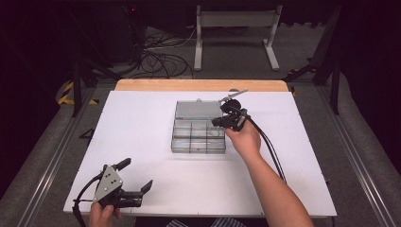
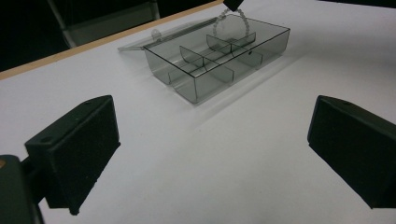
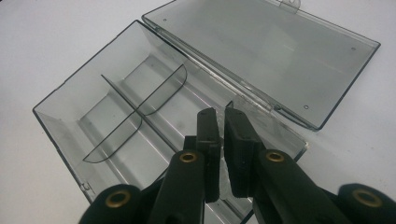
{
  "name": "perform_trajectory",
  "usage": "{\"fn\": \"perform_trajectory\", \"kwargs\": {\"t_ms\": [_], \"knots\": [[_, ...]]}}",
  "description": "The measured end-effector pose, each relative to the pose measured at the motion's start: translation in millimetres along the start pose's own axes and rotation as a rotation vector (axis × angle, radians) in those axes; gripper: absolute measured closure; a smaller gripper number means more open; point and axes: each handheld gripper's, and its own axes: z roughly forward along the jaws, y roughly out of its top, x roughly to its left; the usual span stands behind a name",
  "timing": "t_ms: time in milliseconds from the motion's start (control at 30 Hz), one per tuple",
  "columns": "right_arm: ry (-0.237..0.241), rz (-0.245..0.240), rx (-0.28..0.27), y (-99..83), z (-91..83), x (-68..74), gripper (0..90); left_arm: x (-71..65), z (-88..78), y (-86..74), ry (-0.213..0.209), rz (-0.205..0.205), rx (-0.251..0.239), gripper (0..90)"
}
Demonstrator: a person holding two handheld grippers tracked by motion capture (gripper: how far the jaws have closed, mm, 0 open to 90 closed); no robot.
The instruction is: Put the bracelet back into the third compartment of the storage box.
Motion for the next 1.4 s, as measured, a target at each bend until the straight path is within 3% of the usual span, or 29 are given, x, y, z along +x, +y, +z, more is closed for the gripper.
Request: {"fn": "perform_trajectory", "kwargs": {"t_ms": [267,433,467,567,733,900,1100,1400], "knots": [[-0.037,0.002,-0.005,0.3,-3.3,-2.7,76.5,-0.2,0.2,0.1,-0.001,0.001,0.001,2.8],[-0.051,-0.002,-0.02,0.9,-8.4,-3.6,63.9,-0.3,0.1,0.2,0.0,0.003,0.002,2.9],[-0.047,-0.001,-0.029,1.3,-11.0,-3.9,56.6,-0.2,0.0,0.2,0.0,0.002,0.002,2.9],[-0.034,0.003,-0.046,2.0,-16.3,-3.8,46.2,-0.4,0.4,-0.1,-0.002,-0.008,-0.001,2.8],[-0.02,0.006,-0.068,2.7,-25.3,-2.4,38.8,-0.1,0.4,0.2,-0.001,0.001,0.002,2.8],[-0.03,-0.03,-0.101,3.6,-40.0,4.1,30.1,-0.1,0.7,-0.1,-0.003,-0.004,0.003,2.9],[-0.03,-0.085,-0.121,3.2,-55.8,14.7,26.9,-0.3,0.7,-0.2,-0.001,-0.005,0.003,2.9],[-0.021,-0.111,-0.148,-0.6,-71.3,22.2,22.5,-0.4,1.2,-0.4,0.001,-0.002,0.006,2.9]]}}
